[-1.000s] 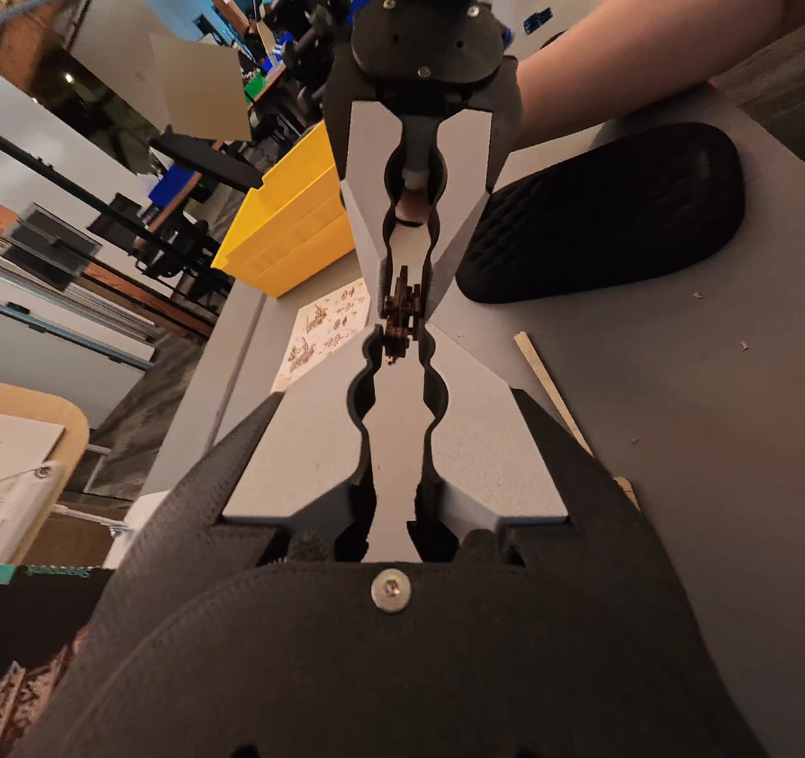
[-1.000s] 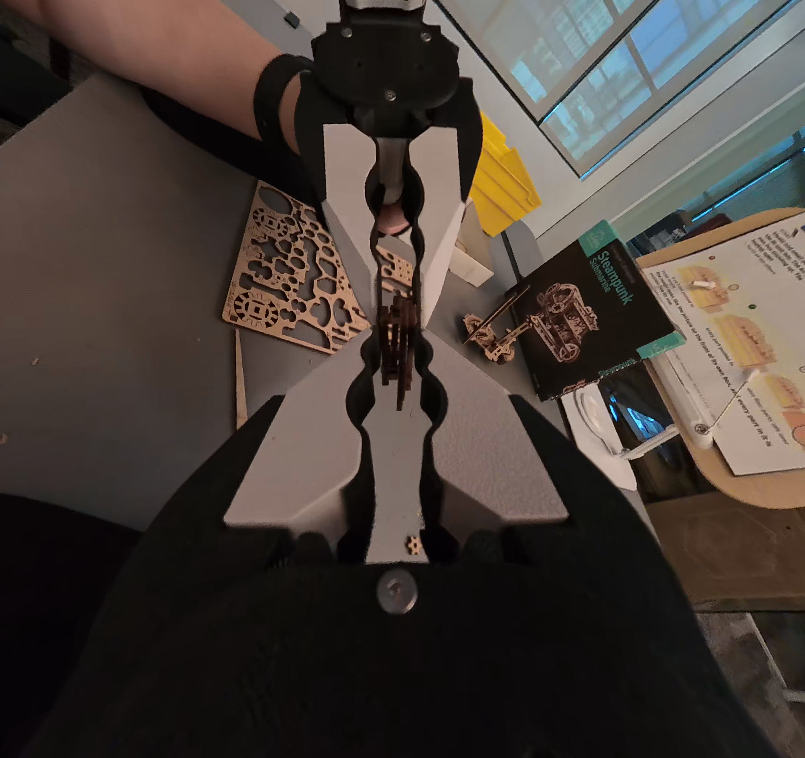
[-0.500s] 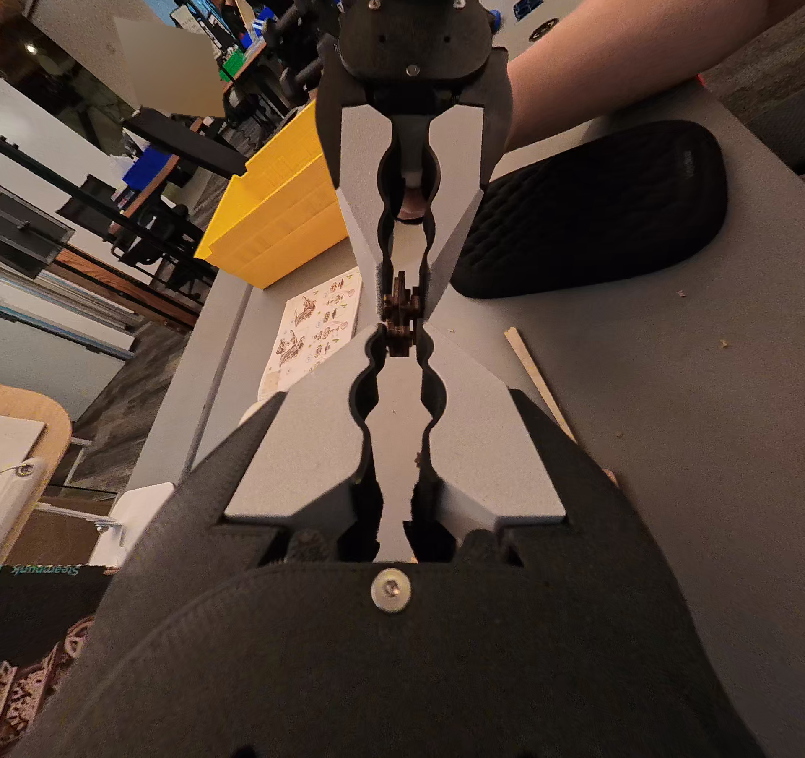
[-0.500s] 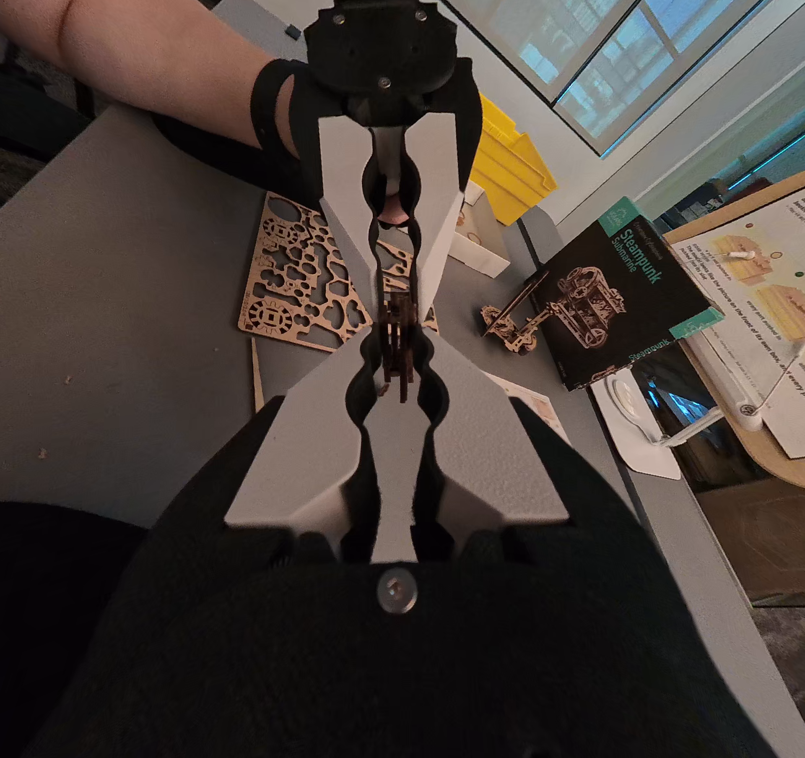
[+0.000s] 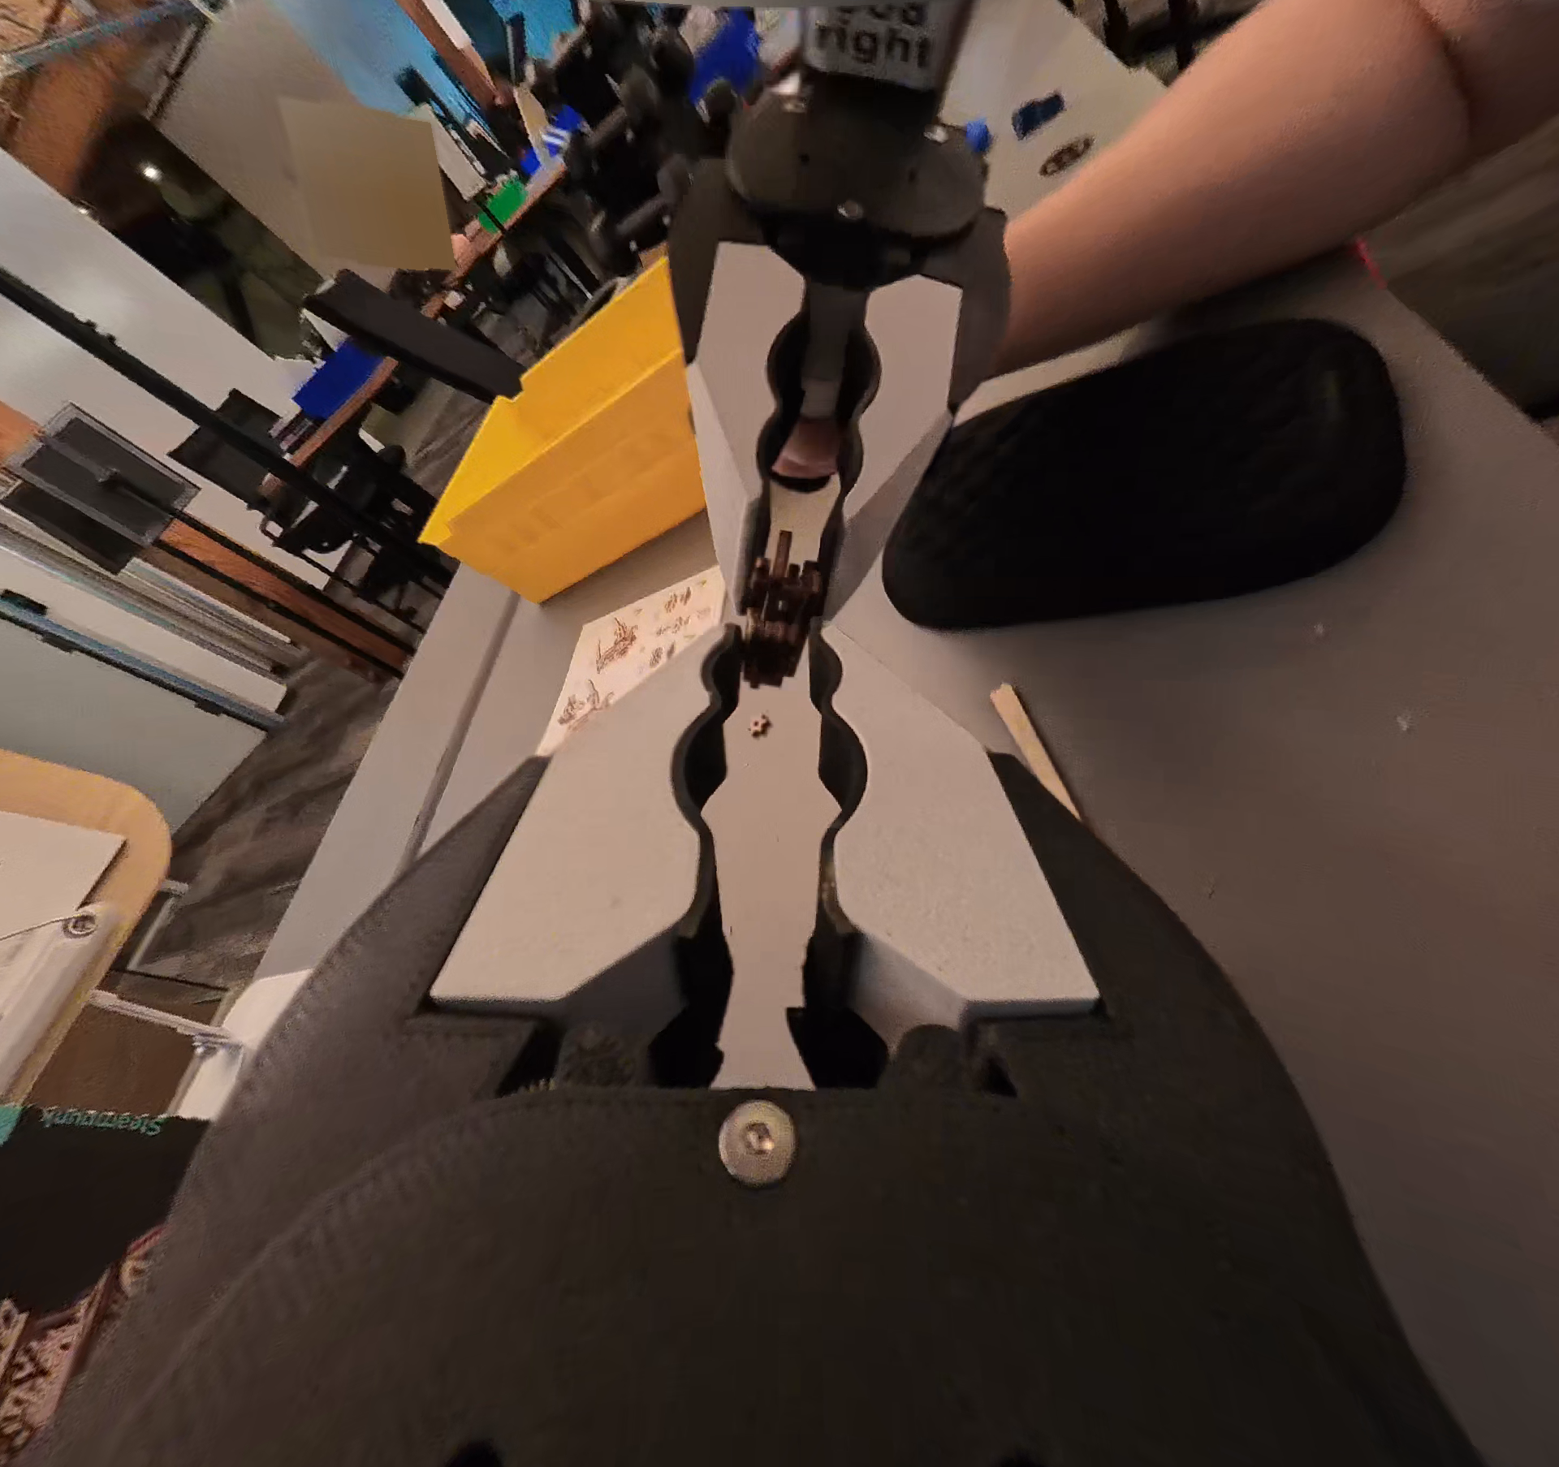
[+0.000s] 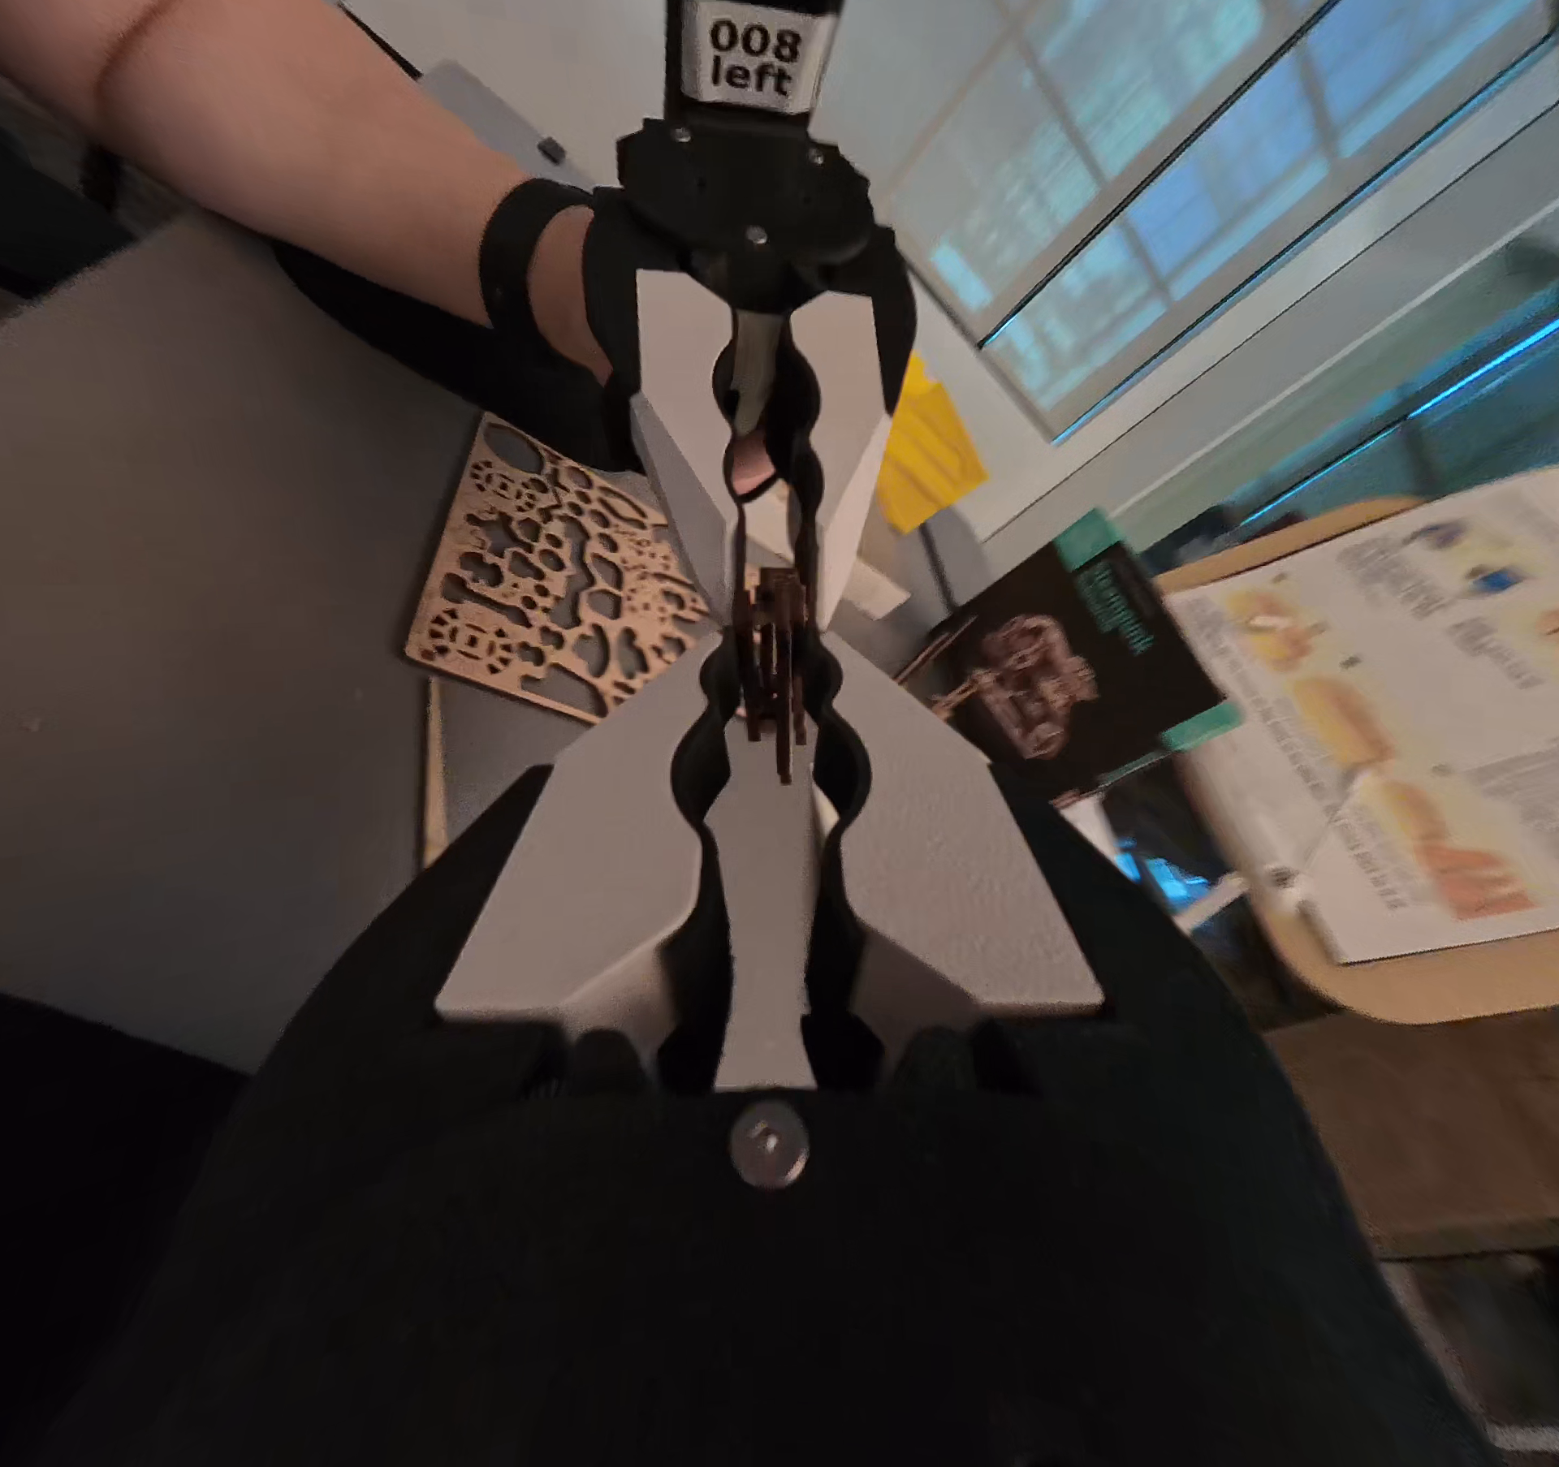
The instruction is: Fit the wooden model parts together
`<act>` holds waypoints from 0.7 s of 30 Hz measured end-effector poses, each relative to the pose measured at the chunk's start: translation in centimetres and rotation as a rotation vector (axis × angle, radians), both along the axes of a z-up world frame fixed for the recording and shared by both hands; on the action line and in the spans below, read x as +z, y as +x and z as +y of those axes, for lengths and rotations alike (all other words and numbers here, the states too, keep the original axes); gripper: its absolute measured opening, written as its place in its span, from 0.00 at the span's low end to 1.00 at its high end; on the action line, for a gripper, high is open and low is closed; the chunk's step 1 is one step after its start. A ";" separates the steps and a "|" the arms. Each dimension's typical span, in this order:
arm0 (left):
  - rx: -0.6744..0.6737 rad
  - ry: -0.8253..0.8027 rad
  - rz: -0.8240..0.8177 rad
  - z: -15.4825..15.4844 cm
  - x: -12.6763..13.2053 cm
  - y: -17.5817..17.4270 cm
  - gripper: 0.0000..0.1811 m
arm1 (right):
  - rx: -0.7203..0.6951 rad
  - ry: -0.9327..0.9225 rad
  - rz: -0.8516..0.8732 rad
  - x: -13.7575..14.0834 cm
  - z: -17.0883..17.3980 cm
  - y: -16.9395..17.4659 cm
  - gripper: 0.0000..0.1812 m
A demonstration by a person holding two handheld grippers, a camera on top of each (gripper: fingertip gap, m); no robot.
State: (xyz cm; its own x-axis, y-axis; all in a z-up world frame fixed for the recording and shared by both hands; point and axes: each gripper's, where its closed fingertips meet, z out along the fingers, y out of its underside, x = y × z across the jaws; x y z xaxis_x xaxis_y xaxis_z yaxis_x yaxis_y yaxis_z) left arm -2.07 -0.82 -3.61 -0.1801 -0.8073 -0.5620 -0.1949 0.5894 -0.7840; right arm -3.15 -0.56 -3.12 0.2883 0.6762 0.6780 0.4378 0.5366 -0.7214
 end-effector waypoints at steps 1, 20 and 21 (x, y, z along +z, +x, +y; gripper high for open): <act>-0.001 -0.027 -0.004 0.0 0.2 -0.1 0.08 | -0.016 0.066 -0.028 0.2 -0.1 0.1 0.07; -0.210 -0.860 0.132 -0.8 0.7 -0.9 0.13 | -0.095 0.504 -0.181 0.7 -0.7 -0.1 0.06; -0.214 -0.907 0.134 -0.7 0.8 -0.8 0.13 | -0.108 0.535 -0.184 0.9 -0.7 -0.1 0.06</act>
